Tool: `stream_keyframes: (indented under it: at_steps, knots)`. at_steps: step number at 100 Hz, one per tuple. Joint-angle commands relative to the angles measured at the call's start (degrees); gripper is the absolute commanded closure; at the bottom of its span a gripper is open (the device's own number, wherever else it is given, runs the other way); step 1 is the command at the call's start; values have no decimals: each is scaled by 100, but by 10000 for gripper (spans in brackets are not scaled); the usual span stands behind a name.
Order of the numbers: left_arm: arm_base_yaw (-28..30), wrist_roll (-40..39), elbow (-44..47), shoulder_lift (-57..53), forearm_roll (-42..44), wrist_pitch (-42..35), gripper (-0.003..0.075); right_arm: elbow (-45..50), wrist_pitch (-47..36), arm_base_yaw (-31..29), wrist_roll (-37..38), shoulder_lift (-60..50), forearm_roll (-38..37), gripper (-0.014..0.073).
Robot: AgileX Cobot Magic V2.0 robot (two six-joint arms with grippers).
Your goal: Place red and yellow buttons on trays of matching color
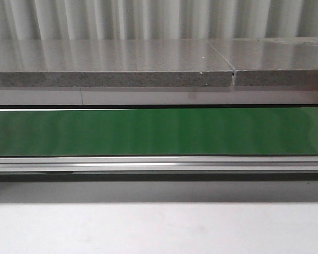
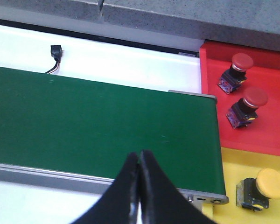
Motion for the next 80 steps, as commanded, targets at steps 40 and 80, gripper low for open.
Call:
stream_keyframes:
  at_steps: [40, 80]
  knots:
    - [-43, 0, -152, 4, -53, -410, 740, -139, -397, 11, -59, -27, -64, 662]
    - [-43, 0, -152, 4, -42, -420, 596, -139, -397, 11, -59, -27, -64, 662]
